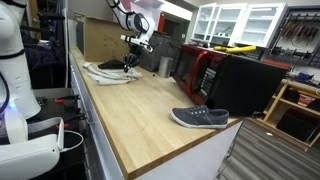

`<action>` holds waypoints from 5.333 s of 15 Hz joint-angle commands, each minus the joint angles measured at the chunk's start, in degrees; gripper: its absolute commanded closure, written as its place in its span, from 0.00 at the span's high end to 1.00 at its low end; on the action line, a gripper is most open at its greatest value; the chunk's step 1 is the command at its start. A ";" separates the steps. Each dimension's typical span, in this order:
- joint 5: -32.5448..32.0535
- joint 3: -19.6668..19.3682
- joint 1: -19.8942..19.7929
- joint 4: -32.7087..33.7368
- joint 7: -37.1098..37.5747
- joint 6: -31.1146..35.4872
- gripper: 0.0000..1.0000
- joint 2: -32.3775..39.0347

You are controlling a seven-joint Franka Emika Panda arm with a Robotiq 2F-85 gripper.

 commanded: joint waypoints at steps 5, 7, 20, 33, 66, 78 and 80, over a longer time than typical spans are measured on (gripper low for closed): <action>-0.32 0.04 0.19 -1.41 0.93 -0.84 0.00 -1.76; 0.48 0.17 -0.03 -1.35 0.52 -0.93 0.00 -2.09; 21.05 1.45 -0.33 1.26 0.01 -1.91 0.00 -7.20; 33.77 2.94 0.62 6.94 5.41 -0.28 0.00 -7.21; 29.95 1.03 0.53 23.14 17.78 -2.25 0.99 4.41; 11.44 1.31 -0.36 32.19 -5.97 -5.77 1.00 21.08; 9.33 1.27 -0.43 33.58 -7.48 -5.14 1.00 22.66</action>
